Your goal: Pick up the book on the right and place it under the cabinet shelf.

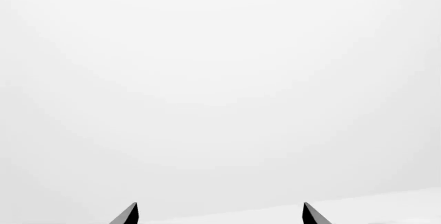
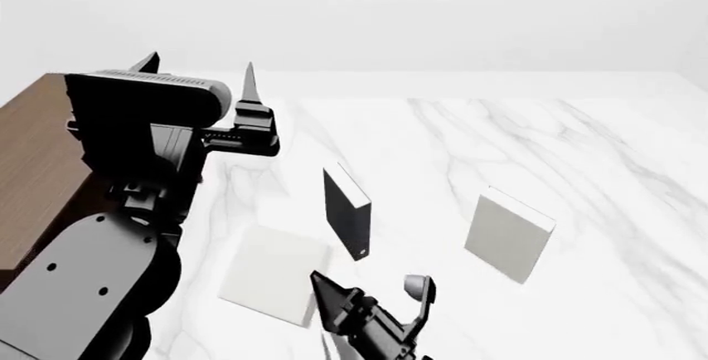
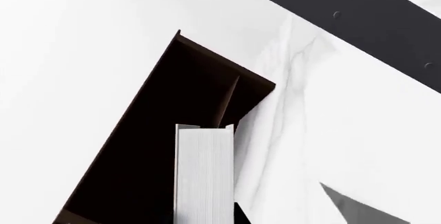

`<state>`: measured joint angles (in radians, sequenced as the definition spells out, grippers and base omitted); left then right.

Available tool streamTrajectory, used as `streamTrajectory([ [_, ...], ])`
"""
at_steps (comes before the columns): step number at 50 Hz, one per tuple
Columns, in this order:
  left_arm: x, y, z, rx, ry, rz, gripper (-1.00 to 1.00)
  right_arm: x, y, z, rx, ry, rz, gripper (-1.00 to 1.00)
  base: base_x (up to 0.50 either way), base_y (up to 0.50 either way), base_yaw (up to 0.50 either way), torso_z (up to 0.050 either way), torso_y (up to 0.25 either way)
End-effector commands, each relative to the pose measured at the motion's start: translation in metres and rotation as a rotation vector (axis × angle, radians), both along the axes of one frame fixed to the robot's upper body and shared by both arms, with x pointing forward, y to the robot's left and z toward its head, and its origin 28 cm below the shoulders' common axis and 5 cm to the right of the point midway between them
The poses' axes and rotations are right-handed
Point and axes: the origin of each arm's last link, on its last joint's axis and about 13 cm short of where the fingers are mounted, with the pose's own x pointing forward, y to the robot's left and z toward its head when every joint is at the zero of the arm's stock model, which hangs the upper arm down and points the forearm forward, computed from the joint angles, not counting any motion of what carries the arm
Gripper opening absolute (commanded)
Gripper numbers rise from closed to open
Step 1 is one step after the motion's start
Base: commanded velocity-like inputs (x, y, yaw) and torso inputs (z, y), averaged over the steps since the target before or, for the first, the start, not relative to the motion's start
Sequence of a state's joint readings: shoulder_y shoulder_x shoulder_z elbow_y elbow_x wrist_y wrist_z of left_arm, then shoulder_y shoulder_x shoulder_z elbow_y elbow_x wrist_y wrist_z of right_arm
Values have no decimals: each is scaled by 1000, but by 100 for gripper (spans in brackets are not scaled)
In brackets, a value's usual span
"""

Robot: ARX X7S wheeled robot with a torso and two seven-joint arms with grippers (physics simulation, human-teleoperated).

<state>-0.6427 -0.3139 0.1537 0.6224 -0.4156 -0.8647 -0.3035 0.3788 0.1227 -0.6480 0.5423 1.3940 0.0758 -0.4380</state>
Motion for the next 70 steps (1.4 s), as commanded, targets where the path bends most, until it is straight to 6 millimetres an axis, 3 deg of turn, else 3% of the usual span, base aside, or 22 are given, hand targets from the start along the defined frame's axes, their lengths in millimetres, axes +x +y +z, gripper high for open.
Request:
streamTrajectory([
  [1,-1,-1,0,4,2,2,100,12,18,7,86,10,-2,-100,0,0,0,0,0],
  [25,-3,0,-3,6,10,8,100,24,47,3,13,54,5,-100,0,0,0,0,1],
  [59,-2,-2,-1,18,14,2,100,23,39,-12,-217,158,-68,-100,1,0,1,0,1],
  [60,-2,-2,-1,18,14,2,100,23,39,-12,-223,158,-68,100,0,0,-4,0,0],
  [70,-3,-2,-1,15,12,2,100,25,36,-13,-281,147,-84,100,0,0,0,0,0],
])
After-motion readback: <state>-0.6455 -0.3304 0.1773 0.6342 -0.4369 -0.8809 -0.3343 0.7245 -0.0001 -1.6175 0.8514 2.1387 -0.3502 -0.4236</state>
